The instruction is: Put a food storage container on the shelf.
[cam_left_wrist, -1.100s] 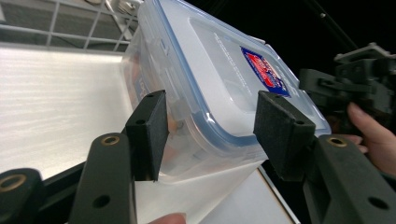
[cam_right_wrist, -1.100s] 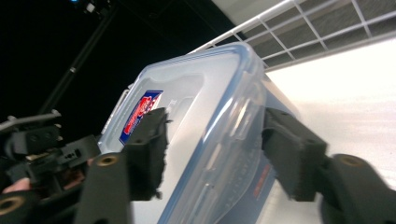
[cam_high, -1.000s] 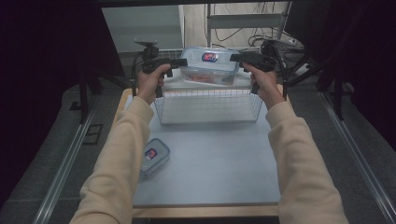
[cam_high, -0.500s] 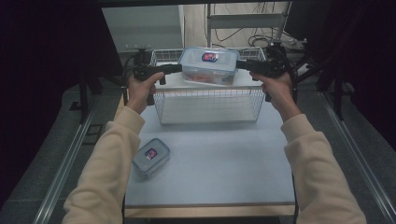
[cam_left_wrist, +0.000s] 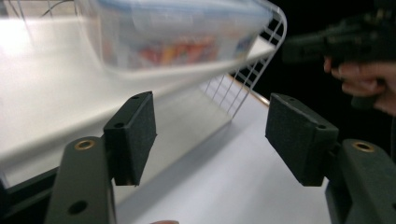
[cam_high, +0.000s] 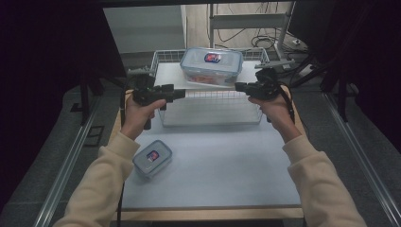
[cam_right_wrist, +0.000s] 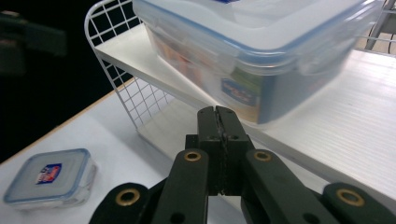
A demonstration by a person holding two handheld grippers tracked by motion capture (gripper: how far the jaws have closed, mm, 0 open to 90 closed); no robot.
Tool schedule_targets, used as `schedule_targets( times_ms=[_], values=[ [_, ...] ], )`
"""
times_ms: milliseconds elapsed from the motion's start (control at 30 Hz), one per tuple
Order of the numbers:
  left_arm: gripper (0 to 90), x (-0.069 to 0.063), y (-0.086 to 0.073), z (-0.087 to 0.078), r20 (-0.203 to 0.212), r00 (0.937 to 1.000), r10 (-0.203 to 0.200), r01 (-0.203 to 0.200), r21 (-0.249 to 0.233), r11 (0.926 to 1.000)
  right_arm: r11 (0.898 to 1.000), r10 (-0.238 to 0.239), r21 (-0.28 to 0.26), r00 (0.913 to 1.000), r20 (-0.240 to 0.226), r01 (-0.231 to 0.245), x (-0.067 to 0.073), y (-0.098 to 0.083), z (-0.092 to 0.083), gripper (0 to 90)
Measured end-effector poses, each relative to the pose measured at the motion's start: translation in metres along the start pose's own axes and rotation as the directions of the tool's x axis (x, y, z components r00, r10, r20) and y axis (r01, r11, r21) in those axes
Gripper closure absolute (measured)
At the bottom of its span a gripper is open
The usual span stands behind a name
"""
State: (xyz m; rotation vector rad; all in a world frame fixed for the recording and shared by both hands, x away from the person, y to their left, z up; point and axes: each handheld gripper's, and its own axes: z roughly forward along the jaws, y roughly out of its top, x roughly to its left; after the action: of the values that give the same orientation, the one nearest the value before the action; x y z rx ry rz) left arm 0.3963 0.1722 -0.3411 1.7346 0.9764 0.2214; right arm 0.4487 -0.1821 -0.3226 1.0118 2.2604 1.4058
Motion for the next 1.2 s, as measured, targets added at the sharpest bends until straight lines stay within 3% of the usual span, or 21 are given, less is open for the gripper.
schedule_targets(
  times_ms=[167, 333, 533, 667, 1033, 1200],
  values=[
    [28.4, -0.013, -0.031, -0.002, -0.004, 1.0, 0.005, -0.005, 0.03, 0.9995, 1.0, -0.016, 0.006, 0.9998, 0.011, 0.016, 0.005, 0.001, 0.014, 89.3],
    [25.7, -0.027, -0.06, 0.001, 0.002, 0.9991, 0.041, -0.042, 0.065, 0.997, 0.999, -0.028, 0.019, 0.9993, 0.026, 0.027, 0.009, 0.001, 0.027, 89.3],
    [24.7, -0.036, -0.084, 0.006, 0.052, 0.9978, 0.041, -0.045, 0.08, 0.9957, 0.999, -0.027, 0.018, 0.9968, 0.076, 0.026, 0.008, 0.005, 0.037, 89.4],
    [24.3, -0.036, -0.089, 0.006, 0.056, 0.9973, 0.048, -0.053, 0.084, 0.9951, 1.0, -0.007, 0.006, 0.9958, 0.091, 0.006, 0.002, 0.008, 0.041, 89.4],
    [23.7, -0.022, -0.098, 0.002, 0.043, 0.999, 0.008, -0.012, 0.094, 0.9955, 0.999, 0.041, -0.008, 0.9855, 0.164, -0.04, -0.01, 0.014, 0.049, 89.4],
    [23.5, -0.021, -0.1, 0.004, 0.044, 0.999, 0.007, -0.011, 0.101, 0.9948, 0.998, 0.066, -0.017, 0.9836, 0.168, -0.064, -0.015, 0.016, 0.05, 89.4]
  ],
)
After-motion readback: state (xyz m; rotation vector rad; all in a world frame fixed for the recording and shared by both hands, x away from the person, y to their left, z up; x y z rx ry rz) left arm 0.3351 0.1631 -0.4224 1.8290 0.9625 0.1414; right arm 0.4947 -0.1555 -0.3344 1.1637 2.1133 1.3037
